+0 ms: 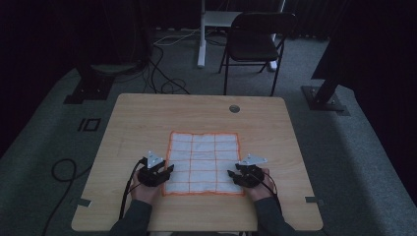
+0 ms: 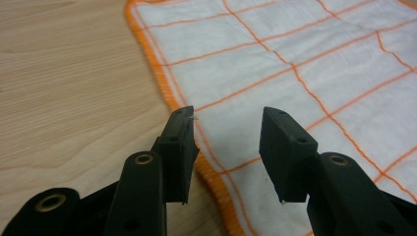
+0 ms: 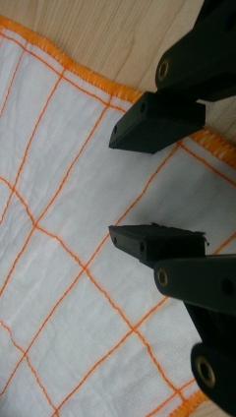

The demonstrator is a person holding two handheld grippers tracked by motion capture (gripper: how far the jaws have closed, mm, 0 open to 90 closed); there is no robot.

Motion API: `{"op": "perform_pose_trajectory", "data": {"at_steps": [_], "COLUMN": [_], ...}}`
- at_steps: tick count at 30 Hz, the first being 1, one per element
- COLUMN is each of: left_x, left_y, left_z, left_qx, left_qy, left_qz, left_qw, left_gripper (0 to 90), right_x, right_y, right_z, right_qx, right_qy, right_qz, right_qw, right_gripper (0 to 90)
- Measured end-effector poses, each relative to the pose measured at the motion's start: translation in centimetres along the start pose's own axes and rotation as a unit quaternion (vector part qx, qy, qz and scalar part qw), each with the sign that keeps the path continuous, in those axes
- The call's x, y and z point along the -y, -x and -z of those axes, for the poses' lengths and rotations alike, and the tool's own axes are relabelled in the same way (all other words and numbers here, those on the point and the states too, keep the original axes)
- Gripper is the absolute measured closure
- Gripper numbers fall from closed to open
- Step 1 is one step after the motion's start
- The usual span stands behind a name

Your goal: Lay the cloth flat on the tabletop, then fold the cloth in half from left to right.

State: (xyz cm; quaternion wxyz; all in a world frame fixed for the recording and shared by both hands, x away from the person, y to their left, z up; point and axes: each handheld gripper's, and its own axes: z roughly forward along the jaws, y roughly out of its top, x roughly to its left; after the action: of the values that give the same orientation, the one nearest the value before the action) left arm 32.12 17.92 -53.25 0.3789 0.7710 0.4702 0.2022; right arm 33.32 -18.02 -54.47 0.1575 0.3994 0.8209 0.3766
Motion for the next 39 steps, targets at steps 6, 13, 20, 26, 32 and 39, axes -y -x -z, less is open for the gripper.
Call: {"op": "perform_pose_trajectory", "data": {"at_steps": [6,13,20,26,32,39], "left_x": [0.0,-0.1,-0.1,-0.1,0.0,-0.2], "left_y": [-0.4,-0.4,-0.8,-0.8,-1.0,-1.2], "left_z": [0.4,0.2,-0.2,-0.5,-1.3,-1.7], "left_qx": [-0.004,-0.004,-0.007,-0.009,-0.010,-0.014], "left_qy": [0.004,-0.001,-0.011,-0.015,-0.027,-0.024], "left_qz": [0.011,0.015,0.029,0.029,0.042,0.046], "left_qw": [0.9999,0.9999,0.9995,0.9994,0.9987,0.9985], "left_gripper": [57.1,55.1,54.9,54.6,53.2,51.4], "right_x": [0.0,-0.1,-0.1,-0.1,-0.1,-0.1], "right_y": [0.1,0.2,0.7,0.7,0.8,1.0], "right_z": [0.0,0.1,0.2,0.2,0.2,0.1], "right_qx": [-0.005,-0.002,0.012,0.016,0.019,0.020], "right_qy": [0.002,0.009,0.012,0.011,0.010,0.010], "right_qz": [-0.006,-0.013,-0.024,-0.025,-0.024,-0.024], "right_qw": [1.0000,0.9999,0.9996,0.9995,0.9995,0.9995], "right_gripper": [51.0,49.8,49.9,50.1,50.1,50.1]}}
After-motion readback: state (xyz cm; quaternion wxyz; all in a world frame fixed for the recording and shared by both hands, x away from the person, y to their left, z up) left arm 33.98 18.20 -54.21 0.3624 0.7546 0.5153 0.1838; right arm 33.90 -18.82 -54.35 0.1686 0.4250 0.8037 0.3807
